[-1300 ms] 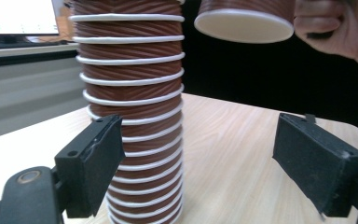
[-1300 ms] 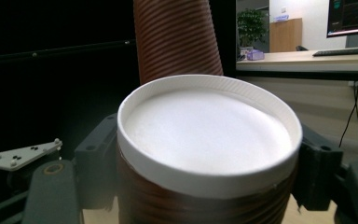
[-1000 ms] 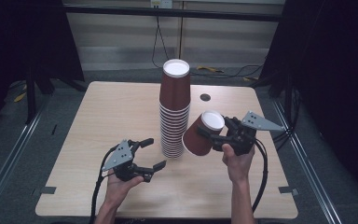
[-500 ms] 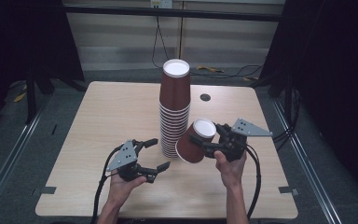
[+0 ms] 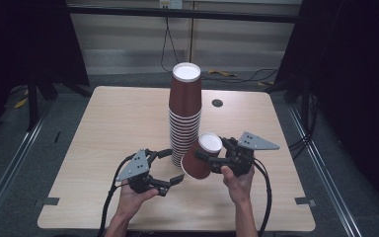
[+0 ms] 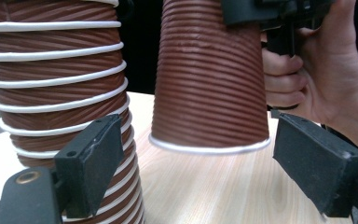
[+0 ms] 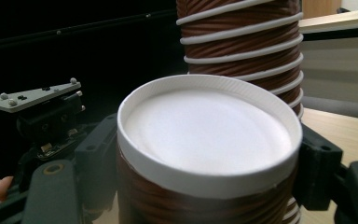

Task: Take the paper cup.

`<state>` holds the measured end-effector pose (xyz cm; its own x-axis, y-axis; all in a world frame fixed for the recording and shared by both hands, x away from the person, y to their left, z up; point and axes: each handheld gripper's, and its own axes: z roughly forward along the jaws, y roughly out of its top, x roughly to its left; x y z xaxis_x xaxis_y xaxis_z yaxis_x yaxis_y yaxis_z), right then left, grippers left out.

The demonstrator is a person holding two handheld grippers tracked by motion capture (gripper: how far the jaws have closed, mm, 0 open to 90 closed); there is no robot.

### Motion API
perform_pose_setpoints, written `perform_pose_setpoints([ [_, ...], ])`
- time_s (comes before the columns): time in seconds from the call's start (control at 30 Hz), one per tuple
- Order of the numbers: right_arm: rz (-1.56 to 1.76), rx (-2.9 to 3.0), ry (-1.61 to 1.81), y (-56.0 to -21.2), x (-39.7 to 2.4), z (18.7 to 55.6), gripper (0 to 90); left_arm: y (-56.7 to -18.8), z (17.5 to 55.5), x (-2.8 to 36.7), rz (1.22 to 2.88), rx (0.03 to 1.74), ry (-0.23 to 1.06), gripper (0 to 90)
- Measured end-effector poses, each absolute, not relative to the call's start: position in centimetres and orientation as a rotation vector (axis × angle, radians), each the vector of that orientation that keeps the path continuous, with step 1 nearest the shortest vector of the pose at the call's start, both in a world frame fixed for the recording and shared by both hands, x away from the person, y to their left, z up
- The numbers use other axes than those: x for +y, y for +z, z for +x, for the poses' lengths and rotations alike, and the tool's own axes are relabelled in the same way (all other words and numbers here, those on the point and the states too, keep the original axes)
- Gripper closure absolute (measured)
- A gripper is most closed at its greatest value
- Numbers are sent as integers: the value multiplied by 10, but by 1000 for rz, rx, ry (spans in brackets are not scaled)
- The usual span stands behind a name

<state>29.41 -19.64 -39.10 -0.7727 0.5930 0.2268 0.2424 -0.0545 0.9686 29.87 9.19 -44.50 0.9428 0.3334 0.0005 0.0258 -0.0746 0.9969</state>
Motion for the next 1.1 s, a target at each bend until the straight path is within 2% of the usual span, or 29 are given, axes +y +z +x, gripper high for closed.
perform_pose_setpoints([
  [0.8,863,1998,1990,-404,-181,295,246,-449,301,81,1672,256,208,153],
  [1.1,836,2021,1999,-406,-174,295,246,-452,304,73,1708,238,182,83],
])
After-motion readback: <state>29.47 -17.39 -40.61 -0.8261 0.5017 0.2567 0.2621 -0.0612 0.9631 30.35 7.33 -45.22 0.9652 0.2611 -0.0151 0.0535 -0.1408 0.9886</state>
